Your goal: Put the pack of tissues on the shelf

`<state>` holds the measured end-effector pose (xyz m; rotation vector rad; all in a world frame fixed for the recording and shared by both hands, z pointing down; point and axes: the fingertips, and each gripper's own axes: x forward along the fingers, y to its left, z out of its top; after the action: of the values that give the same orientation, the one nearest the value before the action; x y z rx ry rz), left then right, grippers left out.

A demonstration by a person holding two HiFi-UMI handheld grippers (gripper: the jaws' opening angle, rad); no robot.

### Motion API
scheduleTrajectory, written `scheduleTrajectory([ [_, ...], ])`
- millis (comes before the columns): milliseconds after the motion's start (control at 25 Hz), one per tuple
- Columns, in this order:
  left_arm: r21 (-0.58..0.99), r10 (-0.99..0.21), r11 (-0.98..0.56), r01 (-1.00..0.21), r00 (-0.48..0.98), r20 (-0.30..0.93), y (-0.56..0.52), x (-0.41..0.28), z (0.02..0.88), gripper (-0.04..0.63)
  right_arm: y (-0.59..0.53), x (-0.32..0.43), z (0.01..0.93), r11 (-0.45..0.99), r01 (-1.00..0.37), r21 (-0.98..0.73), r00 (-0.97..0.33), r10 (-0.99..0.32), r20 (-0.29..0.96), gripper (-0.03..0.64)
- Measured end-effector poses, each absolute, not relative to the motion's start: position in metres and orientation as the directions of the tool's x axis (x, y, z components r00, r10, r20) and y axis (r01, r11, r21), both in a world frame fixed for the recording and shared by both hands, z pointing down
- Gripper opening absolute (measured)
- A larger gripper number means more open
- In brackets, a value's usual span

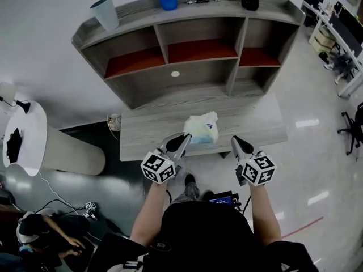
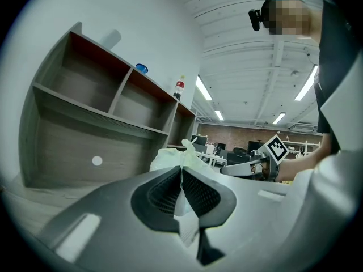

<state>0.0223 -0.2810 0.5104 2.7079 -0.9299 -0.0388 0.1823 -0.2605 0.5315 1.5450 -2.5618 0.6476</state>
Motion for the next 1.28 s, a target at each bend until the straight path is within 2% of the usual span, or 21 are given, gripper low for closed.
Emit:
scheduleTrajectory([
  [720,0.277,-0.536,-0.808,-0.52,0.844,0.019,-0.398,-0.008,0.508,0.009,-0.371,0.136,0.524,0.361,-0.886,-0.291,-0.438,-0.857,0.271,0.005],
  [1280,0.281,-0.592,-0.772,-0.571,0.806,0.009,-0.42,0.017,0.5,0.009,-0.411,0.157,0.513,0.436,-0.857,-0.276,-0.505,-0.818,0.274,0.005],
])
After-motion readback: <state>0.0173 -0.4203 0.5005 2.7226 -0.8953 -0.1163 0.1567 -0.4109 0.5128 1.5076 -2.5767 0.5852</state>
